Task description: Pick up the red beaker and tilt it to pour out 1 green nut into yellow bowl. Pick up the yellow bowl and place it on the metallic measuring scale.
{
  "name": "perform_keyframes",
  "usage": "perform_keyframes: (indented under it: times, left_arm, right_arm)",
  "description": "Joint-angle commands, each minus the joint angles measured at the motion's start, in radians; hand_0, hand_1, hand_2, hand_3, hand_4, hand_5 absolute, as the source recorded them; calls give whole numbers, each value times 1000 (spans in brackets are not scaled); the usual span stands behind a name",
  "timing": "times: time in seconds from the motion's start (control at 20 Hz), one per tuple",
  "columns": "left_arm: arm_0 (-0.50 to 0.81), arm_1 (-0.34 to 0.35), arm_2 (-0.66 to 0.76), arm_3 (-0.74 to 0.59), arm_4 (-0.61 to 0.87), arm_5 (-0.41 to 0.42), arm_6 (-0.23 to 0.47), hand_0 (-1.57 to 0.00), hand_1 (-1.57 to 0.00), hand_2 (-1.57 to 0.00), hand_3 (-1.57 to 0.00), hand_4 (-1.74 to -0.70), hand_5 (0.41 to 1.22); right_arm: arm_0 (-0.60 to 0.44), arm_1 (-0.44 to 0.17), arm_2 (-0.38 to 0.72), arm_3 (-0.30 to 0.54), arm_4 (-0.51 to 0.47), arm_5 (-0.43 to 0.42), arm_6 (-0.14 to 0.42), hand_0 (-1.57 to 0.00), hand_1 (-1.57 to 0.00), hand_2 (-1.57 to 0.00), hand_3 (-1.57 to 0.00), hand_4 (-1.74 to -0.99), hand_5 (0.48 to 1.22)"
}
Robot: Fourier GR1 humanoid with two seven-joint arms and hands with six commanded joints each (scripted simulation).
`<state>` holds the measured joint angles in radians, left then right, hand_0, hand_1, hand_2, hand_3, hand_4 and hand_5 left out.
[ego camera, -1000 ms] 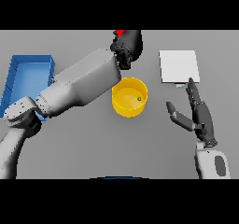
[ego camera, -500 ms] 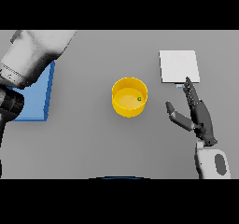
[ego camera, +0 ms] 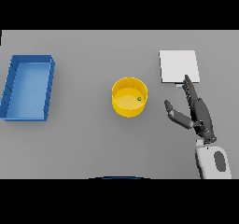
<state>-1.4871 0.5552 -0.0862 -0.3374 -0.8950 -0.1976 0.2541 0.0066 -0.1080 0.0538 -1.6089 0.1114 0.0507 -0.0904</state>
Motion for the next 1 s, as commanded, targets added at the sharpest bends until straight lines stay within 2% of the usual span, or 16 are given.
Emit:
perform_keyframes:
  times: [0.0, 0.05, 0.15, 0.25, 0.3, 0.35, 0.4, 0.65, 0.8, 0.95]
  left_arm:
    - [30, 9, 21, -11, 19, 23, 32, -1571, -1567, -1566, -1406, -1727, 1221]
    - [65, 10, 36, -27, 39, 40, 54, -1571, -1568, -1567, -1406, -1730, 1221]
    - [155, 20, 66, -51, 80, 63, 100, -1571, -1569, -1569, -1465, -1734, 1221]
    - [247, 16, 115, -87, 145, 81, 157, -1571, -1570, -1569, -1503, -1736, 1221]
    - [291, 9, 132, -113, 171, 90, 175, -1571, -1570, -1570, -1437, -1737, 1221]
    - [335, 1, 144, -132, 190, 104, 196, -1571, -1570, -1570, -1464, -1738, 1221]
    - [379, -10, 162, -164, 218, 118, 214, -1571, -1570, -1570, -1418, -1739, 1221]
    - [571, -25, 209, -344, 295, 153, 313, -1571, -1571, -1571, -1521, -1740, 1221]
    - [689, -40, 206, -507, 317, 159, 347, -1571, -1571, -1571, -1415, -1740, 1221]
    - [771, -63, 224, -595, 313, 165, 356, -1571, -1571, -1571, -1340, -1738, 1221]
  right_arm:
    - [7, 12, 10, -5, 4, -3, -2, 1, 1, 1, 1, -1286, 649]
    - [-6, 5, -1, 5, -6, 1, 17, 1, 1, 1, 1, -1276, 651]
    - [0, 14, 5, 3, -16, 9, 18, 1, 1, 1, 1, -1275, 656]
    - [3, 5, 0, 9, -9, 5, 4, 1, 1, 1, 1, -1285, 663]
    - [4, 2, 5, 3, 0, 4, 0, 1, 1, 1, 1, -1293, 667]
    - [-1, 2, 4, 8, -2, 5, 0, 1, 1, 1, 1, -1302, 671]
    - [9, 2, 10, 2, 3, 6, -16, 1, 1, 1, 1, -1307, 677]
    - [15, -2, 12, 16, 11, 9, -24, 1, 1, 1, 1, -1304, 707]
    - [-11, -11, 7, 31, 14, 10, -9, 1, 1, 1, 1, -1309, 720]
    - [2, -7, 15, 18, 26, 3, -25, 1, 1, 1, 1, -1327, 724]
